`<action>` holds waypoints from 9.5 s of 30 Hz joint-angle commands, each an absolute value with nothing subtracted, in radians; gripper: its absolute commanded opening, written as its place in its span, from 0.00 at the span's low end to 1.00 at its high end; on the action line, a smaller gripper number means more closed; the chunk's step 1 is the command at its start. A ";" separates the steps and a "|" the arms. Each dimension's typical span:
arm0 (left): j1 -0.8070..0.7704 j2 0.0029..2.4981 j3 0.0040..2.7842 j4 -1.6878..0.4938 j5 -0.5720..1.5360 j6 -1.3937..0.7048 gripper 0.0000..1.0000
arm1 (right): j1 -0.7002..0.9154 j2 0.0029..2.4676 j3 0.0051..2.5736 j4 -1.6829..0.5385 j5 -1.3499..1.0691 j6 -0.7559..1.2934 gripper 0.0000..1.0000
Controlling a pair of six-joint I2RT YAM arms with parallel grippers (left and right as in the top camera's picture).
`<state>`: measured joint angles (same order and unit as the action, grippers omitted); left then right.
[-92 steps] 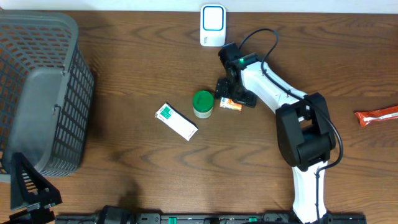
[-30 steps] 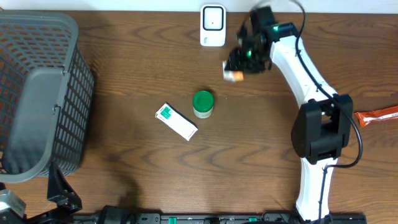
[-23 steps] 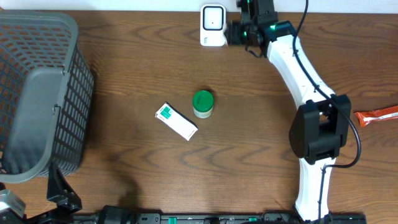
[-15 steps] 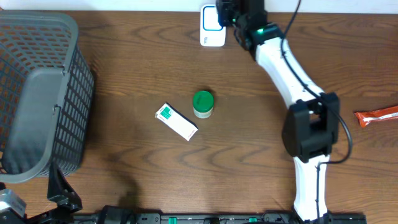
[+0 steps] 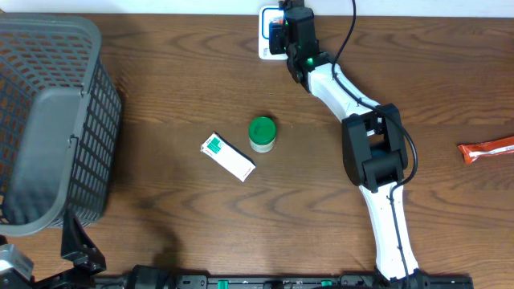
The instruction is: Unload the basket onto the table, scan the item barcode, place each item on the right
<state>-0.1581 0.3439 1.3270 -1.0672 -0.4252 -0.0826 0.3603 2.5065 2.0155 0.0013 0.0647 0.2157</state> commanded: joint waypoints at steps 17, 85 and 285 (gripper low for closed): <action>-0.154 0.345 1.327 -1.066 -0.431 -0.091 0.93 | 0.036 2.073 2.038 -1.046 0.499 0.187 0.49; -0.154 0.345 1.327 -1.066 -0.431 -0.091 0.92 | 0.631 2.270 2.130 -1.297 -0.002 1.884 0.94; -0.154 0.345 1.327 -1.066 -0.431 -0.091 0.93 | 0.559 2.210 2.152 -1.604 -0.128 1.046 0.99</action>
